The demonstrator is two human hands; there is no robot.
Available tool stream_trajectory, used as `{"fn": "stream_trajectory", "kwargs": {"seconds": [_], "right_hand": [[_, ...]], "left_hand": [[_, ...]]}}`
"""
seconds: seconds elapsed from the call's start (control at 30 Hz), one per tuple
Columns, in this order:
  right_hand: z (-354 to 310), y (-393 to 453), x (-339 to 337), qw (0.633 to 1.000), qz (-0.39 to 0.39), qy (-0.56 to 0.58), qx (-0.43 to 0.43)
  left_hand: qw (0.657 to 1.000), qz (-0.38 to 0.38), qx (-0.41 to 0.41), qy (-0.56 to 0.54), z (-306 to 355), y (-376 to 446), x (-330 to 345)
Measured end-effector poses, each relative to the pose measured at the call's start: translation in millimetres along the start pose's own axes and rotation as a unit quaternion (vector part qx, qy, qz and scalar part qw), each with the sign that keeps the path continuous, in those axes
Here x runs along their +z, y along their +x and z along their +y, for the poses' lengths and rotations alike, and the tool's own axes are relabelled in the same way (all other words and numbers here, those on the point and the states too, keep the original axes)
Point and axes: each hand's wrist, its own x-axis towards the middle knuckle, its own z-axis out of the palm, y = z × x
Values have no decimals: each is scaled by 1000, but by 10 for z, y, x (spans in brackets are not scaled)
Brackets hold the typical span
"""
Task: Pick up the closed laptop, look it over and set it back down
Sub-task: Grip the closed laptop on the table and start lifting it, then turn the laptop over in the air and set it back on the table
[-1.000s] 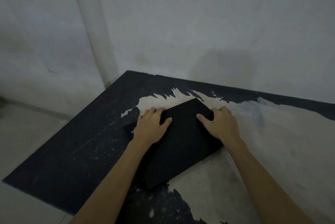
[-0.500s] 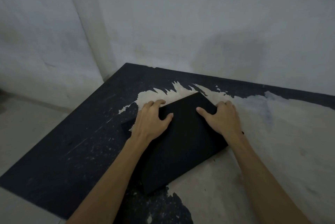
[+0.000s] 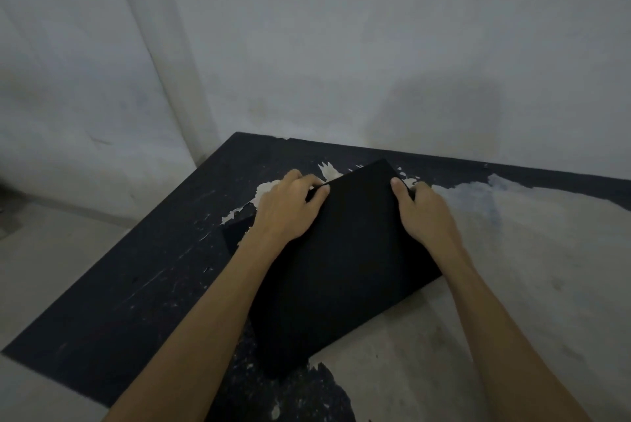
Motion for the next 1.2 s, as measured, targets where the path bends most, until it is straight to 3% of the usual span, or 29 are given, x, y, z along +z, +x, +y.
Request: {"fn": "stream_trajectory", "kwargs": {"seconds": [0.17, 0.43, 0.67, 0.83, 0.93, 1.1, 1.2], "right_hand": [[-84, -60, -4, 999, -28, -32, 8], [-361, -114, -303, 998, -46, -32, -42], [-671, -202, -711, 991, 33, -88, -96], [-666, -356, -977, 963, 153, -182, -124], [-599, -409, -1052, 966, 177, -130, -138], [-549, -495, -1051, 983, 109, 93, -114], [-515, -514, -1027, 987, 81, 95, -100]], "left_hand": [[992, -107, -32, -59, 89, 90, -14], [975, -125, -69, -172, 189, 51, -256], [964, -88, -77, -238, 337, 107, -474], [939, -46, -115, -320, 305, 83, -501], [924, 13, -140, -356, 375, 54, -550], [868, 88, -211, -440, 471, 42, -510], [823, 105, -240, -504, 536, 24, -472]]}}
